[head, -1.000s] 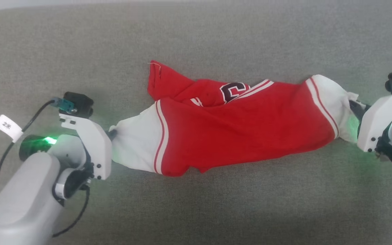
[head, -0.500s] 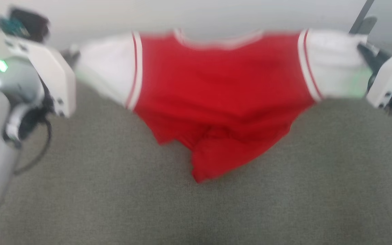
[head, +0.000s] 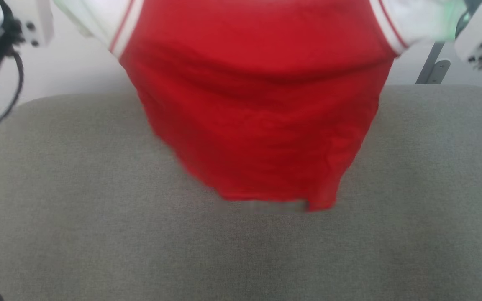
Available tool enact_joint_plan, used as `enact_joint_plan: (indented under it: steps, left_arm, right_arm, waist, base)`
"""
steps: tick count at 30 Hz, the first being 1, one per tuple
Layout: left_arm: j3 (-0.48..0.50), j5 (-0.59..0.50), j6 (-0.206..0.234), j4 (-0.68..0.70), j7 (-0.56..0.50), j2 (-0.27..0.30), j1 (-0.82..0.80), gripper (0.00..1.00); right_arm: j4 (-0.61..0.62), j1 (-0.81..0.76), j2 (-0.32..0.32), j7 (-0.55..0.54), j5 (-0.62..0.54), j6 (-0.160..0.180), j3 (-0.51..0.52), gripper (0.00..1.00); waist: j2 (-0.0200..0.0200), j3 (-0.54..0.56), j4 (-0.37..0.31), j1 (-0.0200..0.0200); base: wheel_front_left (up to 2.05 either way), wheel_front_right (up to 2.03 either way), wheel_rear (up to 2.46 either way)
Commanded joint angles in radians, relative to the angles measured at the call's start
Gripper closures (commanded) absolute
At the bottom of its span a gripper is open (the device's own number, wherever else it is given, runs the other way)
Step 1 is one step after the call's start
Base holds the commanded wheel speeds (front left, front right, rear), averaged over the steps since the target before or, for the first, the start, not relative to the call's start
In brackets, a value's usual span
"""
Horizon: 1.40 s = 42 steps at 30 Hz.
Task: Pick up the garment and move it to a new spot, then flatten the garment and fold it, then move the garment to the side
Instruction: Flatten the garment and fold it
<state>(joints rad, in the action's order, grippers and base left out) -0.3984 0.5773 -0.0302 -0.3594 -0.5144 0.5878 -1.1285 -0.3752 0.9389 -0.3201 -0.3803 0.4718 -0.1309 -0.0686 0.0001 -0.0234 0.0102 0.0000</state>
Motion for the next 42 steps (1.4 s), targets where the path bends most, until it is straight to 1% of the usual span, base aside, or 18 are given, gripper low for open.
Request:
enact_joint_plan:
  steps: [1, 4, 6, 13, 18, 23, 25, 27, 29, 31, 34, 35, 38, 40, 42]
  left_arm:
    - [0.000, -0.008, -0.001, -0.014, 0.009, -0.007, -0.022, 1.00]
    - [-0.005, -0.019, -0.005, -0.049, 0.030, -0.023, -0.075, 1.00]
    - [-0.007, -0.031, -0.001, -0.077, 0.047, -0.031, -0.111, 1.00]
    - [-0.015, -0.068, 0.017, -0.176, 0.130, -0.093, -0.254, 1.00]
    - [-0.028, -0.122, 0.037, -0.245, 0.235, -0.139, -0.391, 1.00]
    - [-0.024, -0.172, 0.073, -0.315, 0.383, -0.176, -0.530, 1.00]
    - [-0.018, -0.184, 0.087, -0.345, 0.447, -0.187, -0.570, 1.00]
    - [-0.013, -0.197, 0.100, -0.370, 0.525, -0.199, -0.602, 1.00]
    - [-0.018, -0.206, 0.103, -0.398, 0.595, -0.208, -0.616, 1.00]
    - [-0.024, -0.204, 0.090, -0.429, 0.650, -0.219, -0.601, 1.00]
    - [-0.031, -0.194, 0.075, -0.491, 0.691, -0.230, -0.552, 1.00]
    - [-0.031, -0.194, 0.075, -0.491, 0.691, -0.230, -0.552, 1.00]
    - [-0.041, -0.179, 0.054, -0.545, 0.709, -0.247, -0.496, 1.00]
    - [-0.044, -0.168, 0.035, -0.576, 0.713, -0.253, -0.449, 1.00]
    - [-0.052, -0.155, 0.004, -0.601, 0.706, -0.256, -0.397, 1.00]
  right_arm:
    - [-0.010, 0.018, -0.001, 0.015, -0.005, 0.000, -0.008, 1.00]
    - [-0.042, 0.069, -0.003, 0.041, -0.012, 0.000, -0.019, 1.00]
    - [-0.066, 0.105, -0.006, 0.065, -0.015, 0.000, -0.036, 1.00]
    - [-0.187, 0.267, -0.027, 0.179, -0.036, 0.000, -0.100, 1.00]
    - [-0.273, 0.411, -0.049, 0.341, -0.084, 0.001, -0.142, 1.00]
    - [-0.370, 0.547, -0.064, 0.554, -0.164, 0.001, -0.150, 1.00]
    - [-0.406, 0.592, -0.071, 0.612, -0.209, 0.001, -0.148, 1.00]
    - [-0.424, 0.627, -0.073, 0.639, -0.261, 0.001, -0.135, 1.00]
    - [-0.409, 0.635, -0.067, 0.646, -0.310, 0.001, -0.134, 1.00]
    - [-0.382, 0.590, -0.059, 0.645, -0.338, 0.000, -0.163, 1.00]
    - [-0.376, 0.522, -0.071, 0.645, -0.327, 0.001, -0.229, 1.00]
    - [-0.376, 0.522, -0.071, 0.645, -0.327, 0.001, -0.229, 1.00]
    - [-0.398, 0.441, -0.093, 0.645, -0.259, 0.001, -0.316, 1.00]
    - [-0.407, 0.386, -0.106, 0.645, -0.190, 0.001, -0.368, 1.00]
    - [-0.411, 0.340, -0.123, 0.645, -0.116, 0.001, -0.425, 1.00]
  waist:
    - [-0.0001, -0.005, 0.000, 0.0000]
    - [-0.0001, -0.029, 0.003, 0.0000]
    - [-0.0001, -0.053, 0.004, 0.0000]
    - [-0.0001, -0.196, 0.004, 0.0000]
    - [-0.0001, -0.325, 0.007, 0.0000]
    - [-0.0001, -0.436, 0.014, 0.0000]
    - [-0.0001, -0.473, 0.018, 0.0000]
    - [-0.0001, -0.500, 0.024, 0.0000]
    - [-0.0001, -0.521, 0.032, 0.0000]
    - [-0.0001, -0.528, 0.039, 0.0000]
    - [-0.0001, -0.521, 0.047, 0.0000]
    - [-0.0001, -0.521, 0.047, 0.0000]
    - [-0.0001, -0.499, 0.057, 0.0000]
    - [-0.0001, -0.481, 0.059, 0.0000]
    - [-0.0001, -0.460, 0.059, 0.0000]
  base:
    - [0.00, 0.00, 0.00]
    - [0.00, 0.00, 0.00]
    - [0.00, 0.00, 0.00]
    - [0.00, 0.00, 0.00]
    - [0.00, 0.00, 0.00]
    - [0.00, 0.00, 0.00]
    - [0.00, 0.00, 0.00]
    - [0.00, 0.00, 0.00]
    - [0.00, 0.00, 0.00]
    - [0.00, 0.00, 0.00]
    - [0.00, 0.00, 0.00]
    - [0.00, 0.00, 0.00]
    - [0.00, 0.00, 0.00]
    - [0.00, 0.00, 0.00]
    - [0.00, 0.00, 0.00]
